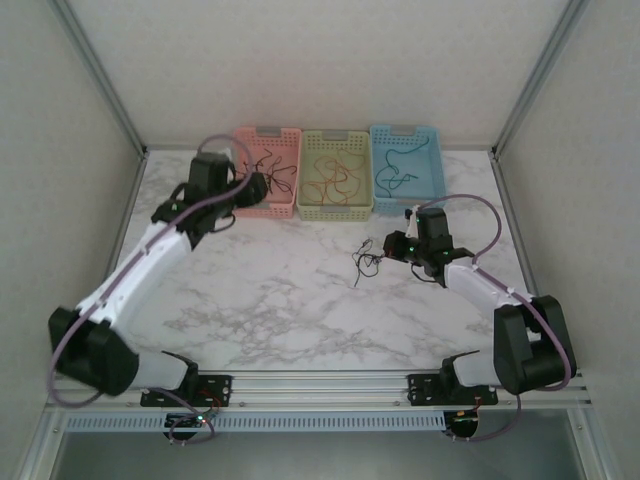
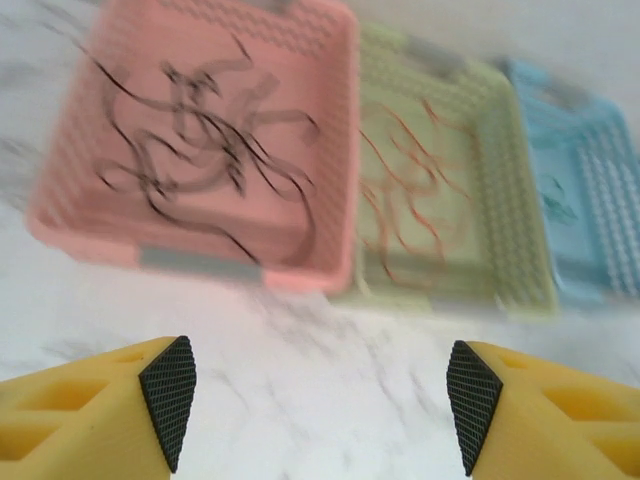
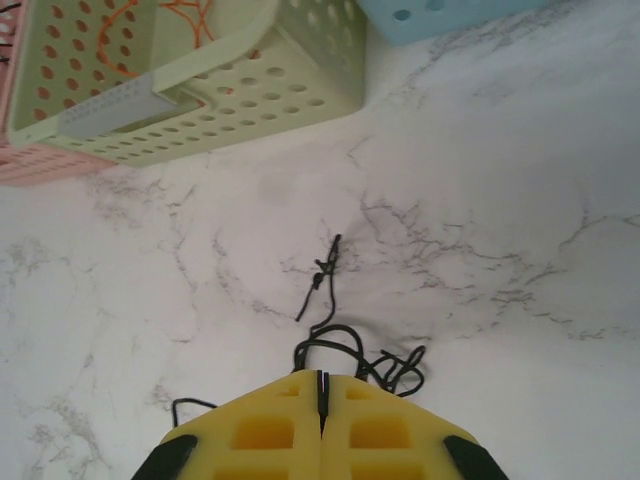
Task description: Untangle the cables
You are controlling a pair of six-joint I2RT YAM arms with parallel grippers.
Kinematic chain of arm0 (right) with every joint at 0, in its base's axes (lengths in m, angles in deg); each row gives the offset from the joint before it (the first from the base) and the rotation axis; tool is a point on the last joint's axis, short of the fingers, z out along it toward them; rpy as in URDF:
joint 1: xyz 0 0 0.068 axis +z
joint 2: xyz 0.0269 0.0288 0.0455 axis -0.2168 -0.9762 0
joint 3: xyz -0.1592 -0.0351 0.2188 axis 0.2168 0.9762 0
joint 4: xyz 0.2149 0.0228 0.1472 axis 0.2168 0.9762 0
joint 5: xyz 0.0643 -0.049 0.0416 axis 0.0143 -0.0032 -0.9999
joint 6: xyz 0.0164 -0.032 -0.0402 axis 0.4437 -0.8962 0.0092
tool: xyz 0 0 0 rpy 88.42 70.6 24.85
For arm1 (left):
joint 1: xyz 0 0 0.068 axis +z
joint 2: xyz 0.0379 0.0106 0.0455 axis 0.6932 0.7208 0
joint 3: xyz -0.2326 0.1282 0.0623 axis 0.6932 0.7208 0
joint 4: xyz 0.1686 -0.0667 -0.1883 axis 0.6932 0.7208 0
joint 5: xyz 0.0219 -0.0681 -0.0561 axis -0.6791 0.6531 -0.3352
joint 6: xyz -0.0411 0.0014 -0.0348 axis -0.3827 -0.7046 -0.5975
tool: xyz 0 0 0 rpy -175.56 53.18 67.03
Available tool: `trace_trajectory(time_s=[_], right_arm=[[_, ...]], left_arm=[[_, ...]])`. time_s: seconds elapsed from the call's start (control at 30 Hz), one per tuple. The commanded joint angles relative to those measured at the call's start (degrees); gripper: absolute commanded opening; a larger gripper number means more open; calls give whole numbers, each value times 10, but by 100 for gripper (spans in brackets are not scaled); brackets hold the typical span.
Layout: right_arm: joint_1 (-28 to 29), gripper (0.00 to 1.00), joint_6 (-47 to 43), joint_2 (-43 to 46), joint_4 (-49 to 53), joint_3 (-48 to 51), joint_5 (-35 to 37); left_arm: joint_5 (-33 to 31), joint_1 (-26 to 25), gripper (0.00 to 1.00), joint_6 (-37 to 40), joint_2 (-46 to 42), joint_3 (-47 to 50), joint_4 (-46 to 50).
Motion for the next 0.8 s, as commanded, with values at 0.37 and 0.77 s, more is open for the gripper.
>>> trace_trajectory(time_s=[0.37,0.77], right_arm=[[30,0,-8,288,124,-39,-122],[30,0,41,339,258,46,131]], left_arm=[[144,-178,69,-87,-115,335,-168],[185,-240,69,-44,28,276,-222]])
